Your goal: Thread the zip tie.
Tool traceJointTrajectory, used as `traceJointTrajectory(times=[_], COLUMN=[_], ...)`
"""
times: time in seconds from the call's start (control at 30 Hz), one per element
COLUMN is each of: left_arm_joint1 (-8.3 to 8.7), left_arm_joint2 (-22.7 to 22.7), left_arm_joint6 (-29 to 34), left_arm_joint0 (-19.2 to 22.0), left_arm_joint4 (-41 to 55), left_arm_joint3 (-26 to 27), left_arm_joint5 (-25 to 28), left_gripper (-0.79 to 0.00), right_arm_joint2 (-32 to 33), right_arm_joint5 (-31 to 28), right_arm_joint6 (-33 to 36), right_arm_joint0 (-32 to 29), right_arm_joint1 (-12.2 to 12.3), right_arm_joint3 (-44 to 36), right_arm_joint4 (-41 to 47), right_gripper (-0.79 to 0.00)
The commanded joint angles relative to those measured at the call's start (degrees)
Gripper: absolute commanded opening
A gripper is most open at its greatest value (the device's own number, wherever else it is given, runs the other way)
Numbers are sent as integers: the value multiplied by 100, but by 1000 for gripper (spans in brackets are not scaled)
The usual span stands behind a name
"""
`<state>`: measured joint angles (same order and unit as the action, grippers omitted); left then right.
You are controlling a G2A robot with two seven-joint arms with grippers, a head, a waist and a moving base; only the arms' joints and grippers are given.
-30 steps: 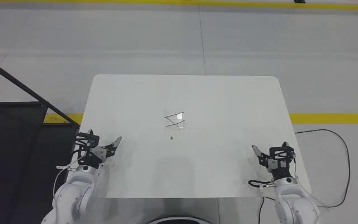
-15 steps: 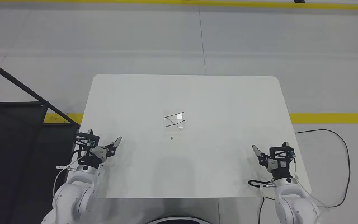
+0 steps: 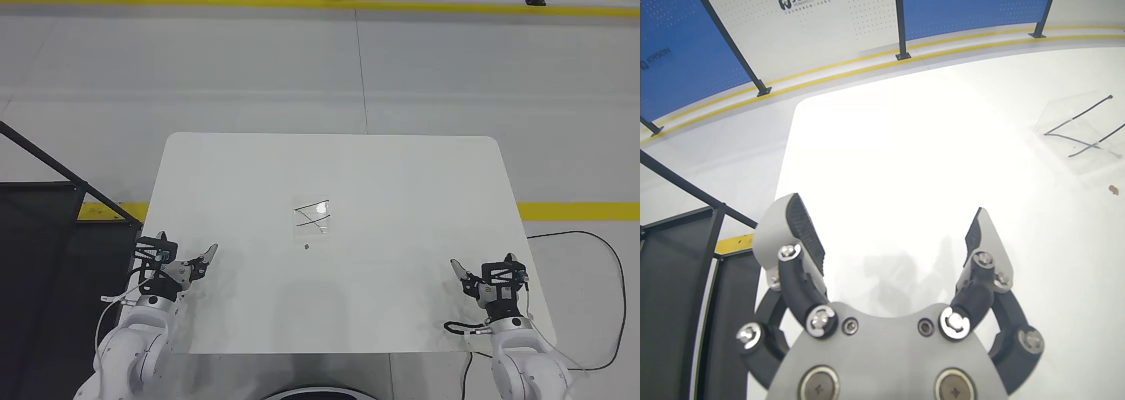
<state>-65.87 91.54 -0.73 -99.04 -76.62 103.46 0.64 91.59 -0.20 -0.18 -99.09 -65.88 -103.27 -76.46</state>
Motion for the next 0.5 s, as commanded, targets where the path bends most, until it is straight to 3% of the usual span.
traceJointTrajectory(times=[0.0, 0.13, 0.27, 0.47], left_arm_joint1=[-5, 8, 46, 129], left_arm_joint2=[-16, -2, 118, 358], left_arm_joint6=[-346, -599, -735, -742], left_arm_joint0=[13, 95, 236, 335], left_arm_joint4=[-95, -44, 144, 551], left_arm_joint3=[13, 61, 74, 37], left_arm_joint5=[61, 544, 1338, 2762], left_gripper=[0, 0, 0, 0], right_arm_joint2=[-45, -37, -60, -347], right_arm_joint5=[-148, -1076, -2365, -3914], right_arm_joint6=[-101, 69, 448, 1426], right_arm_joint0=[0, -4, 81, 632], right_arm_joint1=[7, 66, 140, 207], right_arm_joint3=[-81, -419, -917, -1376], right_arm_joint4=[-208, -500, -500, 244], right_gripper=[0, 0, 0, 0])
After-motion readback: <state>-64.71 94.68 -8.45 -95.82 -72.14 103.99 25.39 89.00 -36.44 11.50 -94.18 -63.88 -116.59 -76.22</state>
